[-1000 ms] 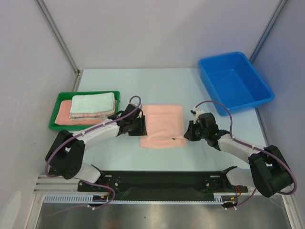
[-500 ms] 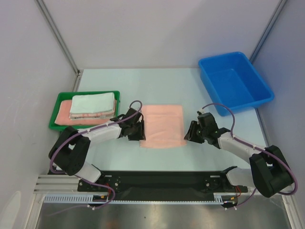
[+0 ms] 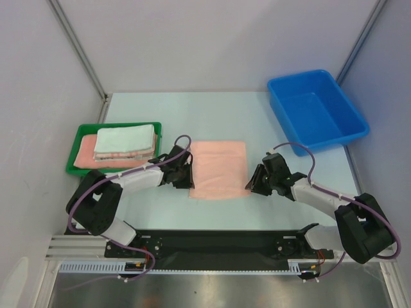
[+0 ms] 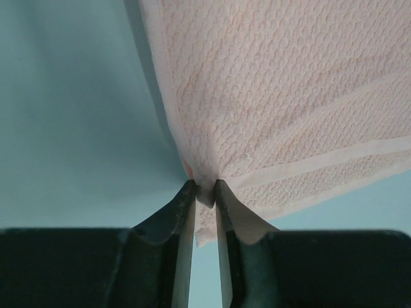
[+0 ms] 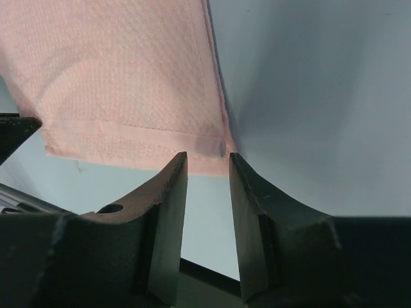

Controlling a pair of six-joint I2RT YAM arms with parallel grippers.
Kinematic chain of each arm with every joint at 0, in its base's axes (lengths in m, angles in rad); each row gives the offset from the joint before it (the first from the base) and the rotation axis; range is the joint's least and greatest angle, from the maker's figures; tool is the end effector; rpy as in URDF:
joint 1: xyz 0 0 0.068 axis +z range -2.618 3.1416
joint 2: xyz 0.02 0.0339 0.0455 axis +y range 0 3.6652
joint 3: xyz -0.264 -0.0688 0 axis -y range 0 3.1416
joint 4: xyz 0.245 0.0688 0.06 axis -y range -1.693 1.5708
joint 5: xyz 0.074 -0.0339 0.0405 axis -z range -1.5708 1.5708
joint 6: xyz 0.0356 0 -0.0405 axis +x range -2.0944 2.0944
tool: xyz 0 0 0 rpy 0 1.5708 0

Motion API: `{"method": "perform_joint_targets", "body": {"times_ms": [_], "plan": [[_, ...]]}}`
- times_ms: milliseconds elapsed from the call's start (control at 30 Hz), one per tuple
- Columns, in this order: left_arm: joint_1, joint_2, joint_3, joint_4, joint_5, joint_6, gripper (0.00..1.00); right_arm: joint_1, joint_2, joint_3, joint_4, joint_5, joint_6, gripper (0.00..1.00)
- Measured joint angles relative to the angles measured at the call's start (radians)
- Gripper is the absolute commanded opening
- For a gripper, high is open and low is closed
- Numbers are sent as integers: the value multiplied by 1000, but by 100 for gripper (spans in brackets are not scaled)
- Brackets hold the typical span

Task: Fold and stack the towels
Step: Fold the towel

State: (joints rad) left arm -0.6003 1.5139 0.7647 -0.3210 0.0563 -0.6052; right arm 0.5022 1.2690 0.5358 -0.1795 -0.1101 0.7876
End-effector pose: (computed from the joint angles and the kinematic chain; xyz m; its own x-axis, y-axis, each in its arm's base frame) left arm 0.2281 -0.1586 0.1580 -0.9289 -0.0525 -0.3666 0.0703 0.9469 -0.3137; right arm 0.2003 0.1144 0.1596 -0.8701 0.3258 -0.3699 0.1123 0.8617 0.4948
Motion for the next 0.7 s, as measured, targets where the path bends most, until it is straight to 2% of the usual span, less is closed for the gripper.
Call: {"method": "perform_joint_targets", "body": {"times_ms": [200, 333, 367, 467, 500, 700], "plan": [[1, 7, 0, -1, 3, -2, 6, 13, 11, 0, -3, 24, 33, 33], [1, 7, 6, -10, 3, -5, 3, 16, 20, 0, -4, 42, 48, 28], [1, 7, 11, -15, 3, -5, 4, 17, 20, 0, -3, 45, 51, 27], [1, 8, 19, -27, 3, -4, 16, 22, 22, 0, -1, 51, 55, 28], [1, 8, 23, -31, 3, -3, 28, 23, 23, 0, 0, 52, 57, 28], [1, 9, 32, -49, 3, -5, 28, 33, 31, 0, 14, 54, 77, 30]]}}
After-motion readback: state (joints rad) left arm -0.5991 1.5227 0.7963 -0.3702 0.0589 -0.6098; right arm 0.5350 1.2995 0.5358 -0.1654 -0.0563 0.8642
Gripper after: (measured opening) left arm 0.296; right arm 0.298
